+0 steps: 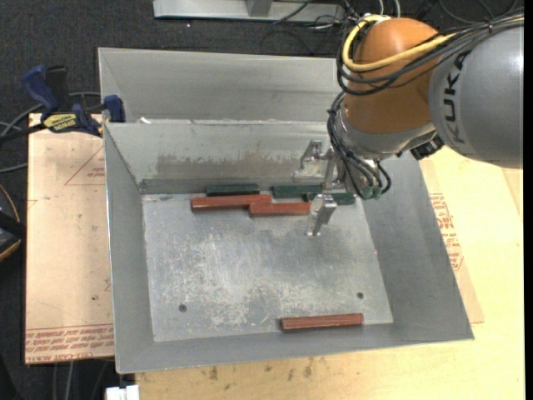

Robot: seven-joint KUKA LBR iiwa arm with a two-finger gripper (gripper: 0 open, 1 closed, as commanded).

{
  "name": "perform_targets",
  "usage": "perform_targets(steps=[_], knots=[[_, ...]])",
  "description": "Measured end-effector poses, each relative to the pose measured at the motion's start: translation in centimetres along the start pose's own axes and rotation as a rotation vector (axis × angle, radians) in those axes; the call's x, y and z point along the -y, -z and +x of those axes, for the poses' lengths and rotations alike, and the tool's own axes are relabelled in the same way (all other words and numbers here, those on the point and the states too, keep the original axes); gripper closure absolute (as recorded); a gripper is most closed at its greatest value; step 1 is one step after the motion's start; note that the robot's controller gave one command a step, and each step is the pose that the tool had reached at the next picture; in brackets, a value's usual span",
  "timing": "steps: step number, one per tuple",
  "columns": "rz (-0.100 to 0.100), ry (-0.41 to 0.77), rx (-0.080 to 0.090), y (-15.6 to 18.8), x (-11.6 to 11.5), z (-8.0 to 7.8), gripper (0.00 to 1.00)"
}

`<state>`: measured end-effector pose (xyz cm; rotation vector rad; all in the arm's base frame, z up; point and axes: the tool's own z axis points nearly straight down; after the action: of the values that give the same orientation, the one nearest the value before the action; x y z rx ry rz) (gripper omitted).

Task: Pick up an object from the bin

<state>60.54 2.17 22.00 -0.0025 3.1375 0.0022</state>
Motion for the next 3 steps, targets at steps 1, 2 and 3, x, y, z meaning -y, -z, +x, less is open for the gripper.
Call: perform_targets(steps=[1, 2, 3], knots=[[0.001, 0.006, 0.000, -6.3, 1.8, -0.7, 0.00], [0.000, 0.158, 0.001, -10.2, 2.9, -2.5, 0.00], [0.002, 0.005, 0.017, -13.7, 0.5, -4.7, 1.00]])
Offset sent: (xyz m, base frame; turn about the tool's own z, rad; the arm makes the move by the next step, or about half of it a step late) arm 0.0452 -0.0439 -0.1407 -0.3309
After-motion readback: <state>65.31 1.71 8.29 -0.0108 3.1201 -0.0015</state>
